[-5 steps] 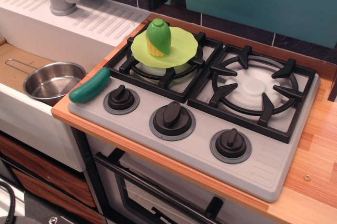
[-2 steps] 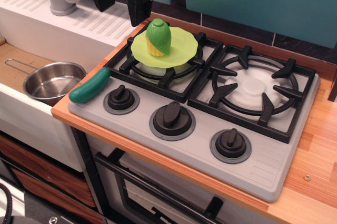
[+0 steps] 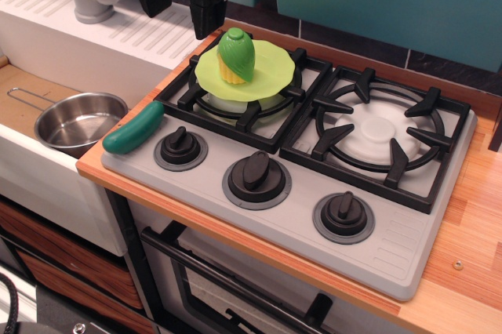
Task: Put corncob on plate and cucumber in pot or pan in sink
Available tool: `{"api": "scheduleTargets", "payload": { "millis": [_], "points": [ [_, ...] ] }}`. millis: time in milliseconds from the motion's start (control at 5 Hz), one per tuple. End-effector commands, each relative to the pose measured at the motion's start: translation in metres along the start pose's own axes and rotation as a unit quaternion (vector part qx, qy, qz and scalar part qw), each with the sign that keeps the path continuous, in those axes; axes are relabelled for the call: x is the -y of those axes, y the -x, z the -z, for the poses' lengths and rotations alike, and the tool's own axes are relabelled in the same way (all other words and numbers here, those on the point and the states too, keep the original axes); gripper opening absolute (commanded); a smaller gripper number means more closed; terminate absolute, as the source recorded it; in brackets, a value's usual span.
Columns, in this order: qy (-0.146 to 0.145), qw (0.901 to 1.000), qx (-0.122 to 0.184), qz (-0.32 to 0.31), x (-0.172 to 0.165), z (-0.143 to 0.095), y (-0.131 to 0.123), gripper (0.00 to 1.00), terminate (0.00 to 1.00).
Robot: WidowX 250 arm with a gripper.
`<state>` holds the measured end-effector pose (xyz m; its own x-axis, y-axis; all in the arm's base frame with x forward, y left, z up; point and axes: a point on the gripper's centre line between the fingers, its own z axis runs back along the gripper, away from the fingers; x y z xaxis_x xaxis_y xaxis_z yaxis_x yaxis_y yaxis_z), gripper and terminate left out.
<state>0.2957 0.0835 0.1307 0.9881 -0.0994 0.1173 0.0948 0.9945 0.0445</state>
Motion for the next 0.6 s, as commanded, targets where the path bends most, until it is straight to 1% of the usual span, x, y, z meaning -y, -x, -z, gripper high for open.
{"api": "scheduleTargets", "payload": {
  "millis": [0, 200, 400],
  "points": [
    [-0.008, 0.9976, 0.065, 0.024, -0.005, -0.017, 0.031, 1.00, 0.00],
    [-0.025, 0.9968, 0.072, 0.026, -0.007, -0.015, 0.038, 1.00, 0.00],
    [-0.053, 0.9938, 0.094, 0.029, -0.012, -0.002, 0.040, 1.00, 0.00]
  ]
}}
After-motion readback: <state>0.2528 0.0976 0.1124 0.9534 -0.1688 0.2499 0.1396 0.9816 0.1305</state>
